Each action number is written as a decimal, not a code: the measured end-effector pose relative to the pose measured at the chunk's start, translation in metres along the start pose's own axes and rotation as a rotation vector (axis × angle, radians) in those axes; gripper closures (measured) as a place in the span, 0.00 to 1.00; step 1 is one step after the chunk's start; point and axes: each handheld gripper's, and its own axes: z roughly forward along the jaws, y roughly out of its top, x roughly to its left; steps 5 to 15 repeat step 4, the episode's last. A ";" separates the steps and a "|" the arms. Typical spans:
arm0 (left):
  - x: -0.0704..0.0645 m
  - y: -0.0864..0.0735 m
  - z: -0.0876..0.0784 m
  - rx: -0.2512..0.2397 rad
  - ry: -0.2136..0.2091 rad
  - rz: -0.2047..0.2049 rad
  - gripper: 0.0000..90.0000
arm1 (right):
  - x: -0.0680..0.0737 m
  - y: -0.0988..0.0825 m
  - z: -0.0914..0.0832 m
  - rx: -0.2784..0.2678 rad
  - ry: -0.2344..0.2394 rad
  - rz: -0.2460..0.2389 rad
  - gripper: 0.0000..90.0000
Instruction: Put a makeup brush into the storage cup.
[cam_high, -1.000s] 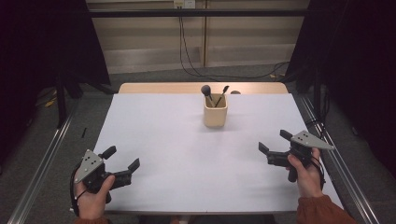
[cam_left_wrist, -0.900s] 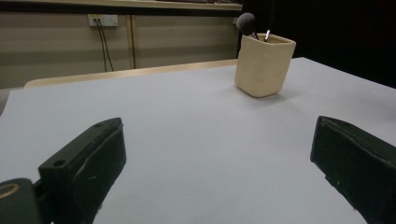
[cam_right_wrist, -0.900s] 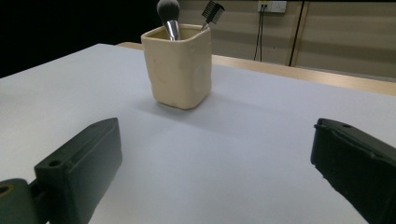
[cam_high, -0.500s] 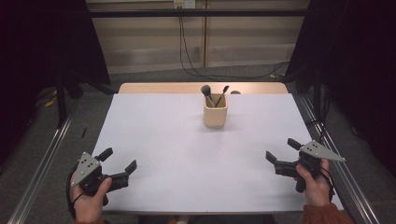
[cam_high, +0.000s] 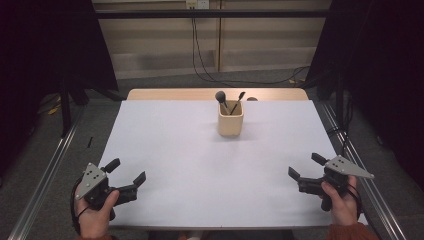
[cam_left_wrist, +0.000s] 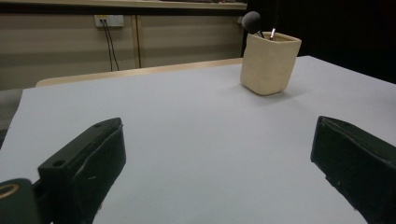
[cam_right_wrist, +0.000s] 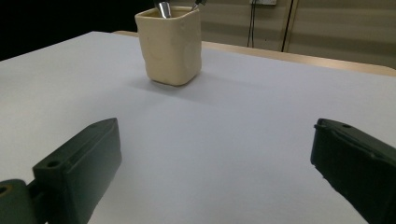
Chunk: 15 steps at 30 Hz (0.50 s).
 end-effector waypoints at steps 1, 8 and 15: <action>0.001 0.000 0.000 0.003 0.000 0.008 0.04 | 0.000 0.000 0.001 0.003 0.001 -0.003 0.01; 0.000 0.000 0.002 0.006 -0.002 0.009 0.04 | 0.000 -0.001 0.002 0.006 0.005 -0.006 0.01; 0.000 0.000 0.002 0.006 -0.002 0.009 0.04 | 0.000 -0.001 0.002 0.006 0.005 -0.006 0.01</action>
